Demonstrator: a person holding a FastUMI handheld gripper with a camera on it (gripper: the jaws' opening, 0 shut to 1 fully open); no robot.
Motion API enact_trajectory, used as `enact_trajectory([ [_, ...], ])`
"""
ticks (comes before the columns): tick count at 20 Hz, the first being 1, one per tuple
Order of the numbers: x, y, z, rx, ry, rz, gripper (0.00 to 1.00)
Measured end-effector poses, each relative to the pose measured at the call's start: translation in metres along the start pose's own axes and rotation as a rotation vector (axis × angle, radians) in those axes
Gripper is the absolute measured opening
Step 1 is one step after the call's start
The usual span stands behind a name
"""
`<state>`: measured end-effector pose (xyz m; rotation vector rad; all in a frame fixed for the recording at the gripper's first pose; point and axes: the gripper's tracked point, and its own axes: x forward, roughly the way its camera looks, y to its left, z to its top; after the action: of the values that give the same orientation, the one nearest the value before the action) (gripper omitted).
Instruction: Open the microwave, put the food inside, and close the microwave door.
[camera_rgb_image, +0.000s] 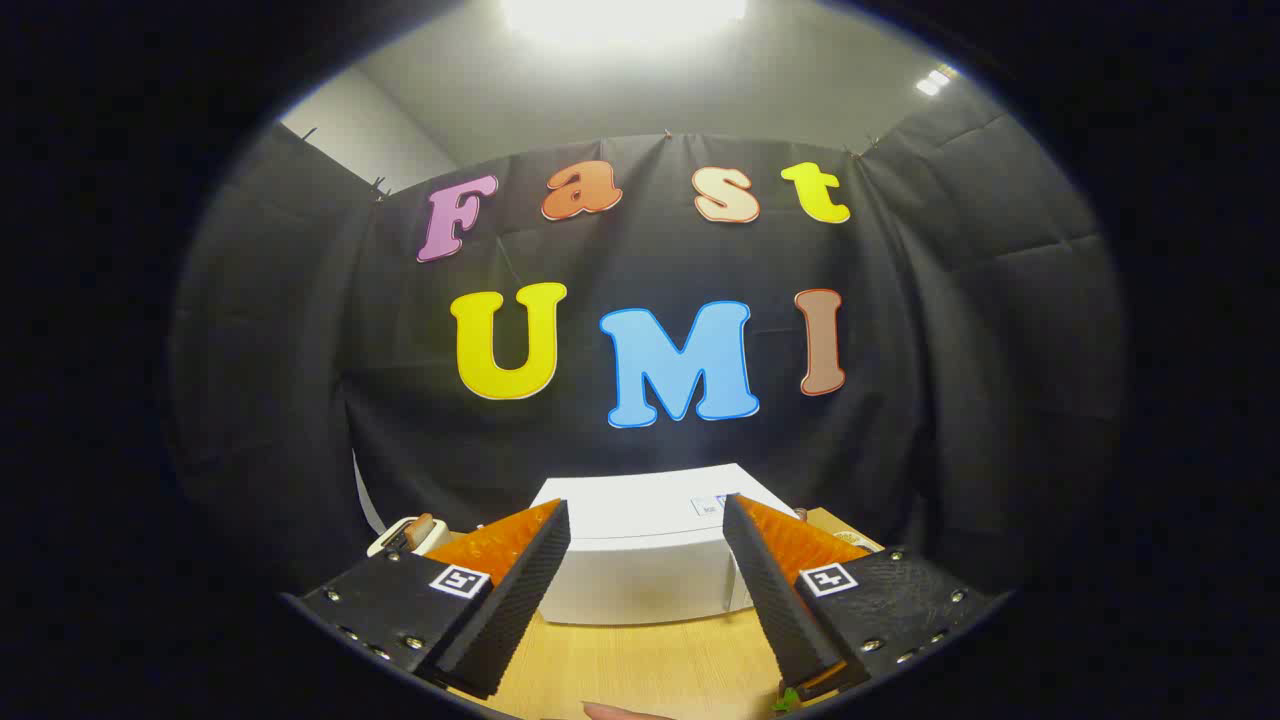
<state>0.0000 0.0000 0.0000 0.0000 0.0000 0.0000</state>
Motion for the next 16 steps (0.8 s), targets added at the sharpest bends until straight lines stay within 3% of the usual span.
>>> enact_trajectory([
  [16,-0.002,0.000,0.008,-0.055,-0.029,0.031,0.97],
])
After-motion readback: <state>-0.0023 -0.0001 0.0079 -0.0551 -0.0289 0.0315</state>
